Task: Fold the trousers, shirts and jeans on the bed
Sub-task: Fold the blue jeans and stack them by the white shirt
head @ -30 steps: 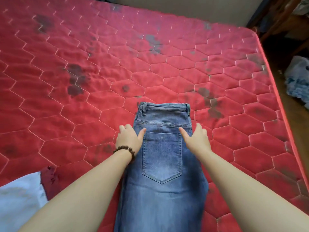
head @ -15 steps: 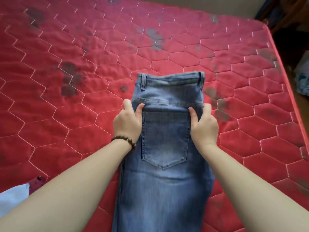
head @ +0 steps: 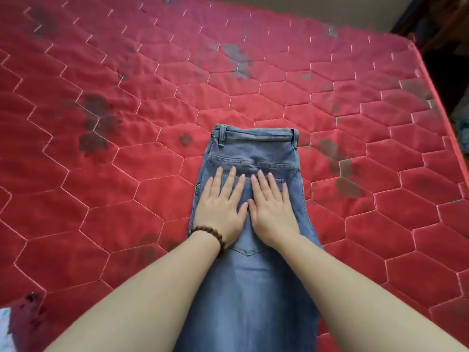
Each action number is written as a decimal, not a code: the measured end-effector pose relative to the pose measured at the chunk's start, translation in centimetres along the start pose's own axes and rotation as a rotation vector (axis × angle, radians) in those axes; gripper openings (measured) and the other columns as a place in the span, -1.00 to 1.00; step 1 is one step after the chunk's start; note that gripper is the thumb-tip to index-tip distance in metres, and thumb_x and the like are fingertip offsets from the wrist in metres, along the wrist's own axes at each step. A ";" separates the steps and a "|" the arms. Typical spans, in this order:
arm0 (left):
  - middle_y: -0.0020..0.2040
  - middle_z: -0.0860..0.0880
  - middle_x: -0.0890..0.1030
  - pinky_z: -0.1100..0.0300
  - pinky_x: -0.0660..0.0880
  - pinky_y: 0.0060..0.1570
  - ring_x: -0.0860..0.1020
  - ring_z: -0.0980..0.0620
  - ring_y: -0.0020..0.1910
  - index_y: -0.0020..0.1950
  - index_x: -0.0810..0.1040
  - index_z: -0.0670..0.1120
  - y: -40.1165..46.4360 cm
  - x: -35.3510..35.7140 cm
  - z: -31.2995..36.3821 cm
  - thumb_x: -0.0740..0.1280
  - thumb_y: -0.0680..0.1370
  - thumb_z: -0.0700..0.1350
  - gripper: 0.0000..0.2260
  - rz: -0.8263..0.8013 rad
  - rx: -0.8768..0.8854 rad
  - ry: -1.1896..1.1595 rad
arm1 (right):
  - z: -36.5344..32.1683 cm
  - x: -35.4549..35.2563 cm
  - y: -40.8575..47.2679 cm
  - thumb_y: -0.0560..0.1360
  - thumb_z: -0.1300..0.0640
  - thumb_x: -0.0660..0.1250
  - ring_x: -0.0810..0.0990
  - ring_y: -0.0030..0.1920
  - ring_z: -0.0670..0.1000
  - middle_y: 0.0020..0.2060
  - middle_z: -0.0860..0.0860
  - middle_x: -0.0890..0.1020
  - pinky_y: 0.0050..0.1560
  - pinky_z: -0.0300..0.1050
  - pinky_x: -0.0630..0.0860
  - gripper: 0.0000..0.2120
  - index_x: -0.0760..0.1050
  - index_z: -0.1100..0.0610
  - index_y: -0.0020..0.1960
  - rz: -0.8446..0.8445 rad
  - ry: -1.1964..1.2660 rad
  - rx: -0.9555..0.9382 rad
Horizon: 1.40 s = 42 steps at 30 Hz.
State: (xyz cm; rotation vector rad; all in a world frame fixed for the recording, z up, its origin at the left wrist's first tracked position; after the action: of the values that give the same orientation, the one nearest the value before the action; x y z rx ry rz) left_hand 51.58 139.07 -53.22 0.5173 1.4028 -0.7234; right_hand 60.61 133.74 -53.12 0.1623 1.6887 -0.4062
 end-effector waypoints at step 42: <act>0.53 -0.24 0.11 -0.17 0.09 0.47 0.06 -0.19 0.53 0.54 0.14 -0.08 -56.9 5.7 7.5 -0.03 0.56 0.11 -0.43 -0.141 -0.075 -0.078 | -16.5 11.0 -54.4 0.57 -0.08 -0.02 0.11 0.52 0.14 0.51 0.14 0.18 0.45 0.18 0.04 -0.45 0.19 0.07 0.52 0.012 0.036 0.188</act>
State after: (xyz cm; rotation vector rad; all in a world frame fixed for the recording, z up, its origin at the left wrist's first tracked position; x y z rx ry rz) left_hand 15.87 93.83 -52.83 0.3310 1.3976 -0.7929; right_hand 25.26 87.92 -52.65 0.3190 1.6831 -0.5562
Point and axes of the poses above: each hand's wrist, its own y-axis towards the middle knuckle, its own x-axis out of the palm, z = x × y, the point moved 7 cm from there along y, towards the middle knuckle
